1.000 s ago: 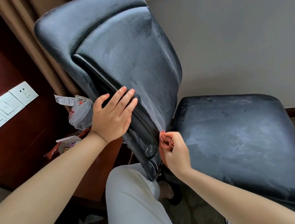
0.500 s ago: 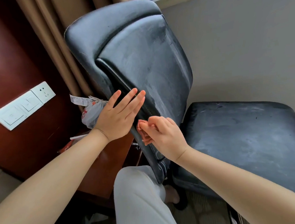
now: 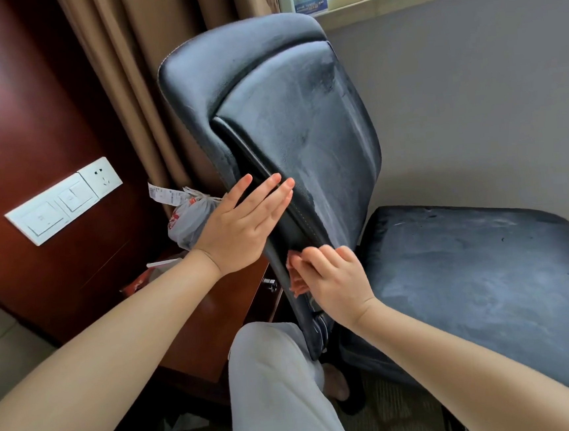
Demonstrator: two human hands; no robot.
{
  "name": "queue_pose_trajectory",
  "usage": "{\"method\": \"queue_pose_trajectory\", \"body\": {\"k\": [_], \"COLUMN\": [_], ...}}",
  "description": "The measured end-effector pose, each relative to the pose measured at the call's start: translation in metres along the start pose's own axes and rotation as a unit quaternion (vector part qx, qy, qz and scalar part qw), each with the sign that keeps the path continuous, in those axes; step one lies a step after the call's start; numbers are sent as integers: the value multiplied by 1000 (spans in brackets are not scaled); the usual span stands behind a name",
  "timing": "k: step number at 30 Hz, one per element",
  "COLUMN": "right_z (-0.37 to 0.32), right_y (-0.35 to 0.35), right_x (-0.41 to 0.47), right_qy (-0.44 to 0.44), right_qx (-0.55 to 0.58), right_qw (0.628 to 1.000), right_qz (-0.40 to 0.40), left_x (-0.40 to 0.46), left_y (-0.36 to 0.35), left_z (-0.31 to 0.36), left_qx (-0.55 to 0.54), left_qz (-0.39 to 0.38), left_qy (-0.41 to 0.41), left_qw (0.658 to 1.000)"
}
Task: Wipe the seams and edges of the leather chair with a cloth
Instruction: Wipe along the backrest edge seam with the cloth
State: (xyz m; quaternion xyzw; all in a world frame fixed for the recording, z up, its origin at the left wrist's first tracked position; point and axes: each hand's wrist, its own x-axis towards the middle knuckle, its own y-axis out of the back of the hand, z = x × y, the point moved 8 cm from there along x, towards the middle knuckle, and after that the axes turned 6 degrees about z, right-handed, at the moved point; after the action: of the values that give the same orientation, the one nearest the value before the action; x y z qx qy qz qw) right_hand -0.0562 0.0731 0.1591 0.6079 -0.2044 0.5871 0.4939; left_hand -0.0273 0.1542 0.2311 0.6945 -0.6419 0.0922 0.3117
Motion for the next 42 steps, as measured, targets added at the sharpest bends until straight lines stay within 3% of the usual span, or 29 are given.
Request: {"method": "queue_pose_trajectory", "body": {"k": [3,12,15,19,29,34,36,42], "right_z": [2,-16,-5,4,-15,0,5,-12], "right_y": [9,-10,12,36,-8,26,32,-5], "right_x": [27,-19,13,59,-10,40,57,-3], "right_qy": [-17,81,21,-7,116,37,9,87], "right_qx": [-12,-65,-40,-29,-66,-25,-16,-19], "right_qw": [1000,992,999,997,989,997,996,995], "right_qz": [23,-65,-6,69,-65,69,83,-40], "left_x": [1,-14,-22,-23,-30,-34,-35,-39], "left_y": [8,27,29,31,29,30,30,27], "left_z": [-6,-9,-19,-21,-20,-15,-13,-4], "left_qx": [5,31,30,26,-39,-95,-104,-131], "left_qz": [20,18,-11,-23,-16,11,11,-2], "left_qy": [15,92,165,194,239,284,293,307], "left_qw": [1000,995,986,980,970,954,950,943]}}
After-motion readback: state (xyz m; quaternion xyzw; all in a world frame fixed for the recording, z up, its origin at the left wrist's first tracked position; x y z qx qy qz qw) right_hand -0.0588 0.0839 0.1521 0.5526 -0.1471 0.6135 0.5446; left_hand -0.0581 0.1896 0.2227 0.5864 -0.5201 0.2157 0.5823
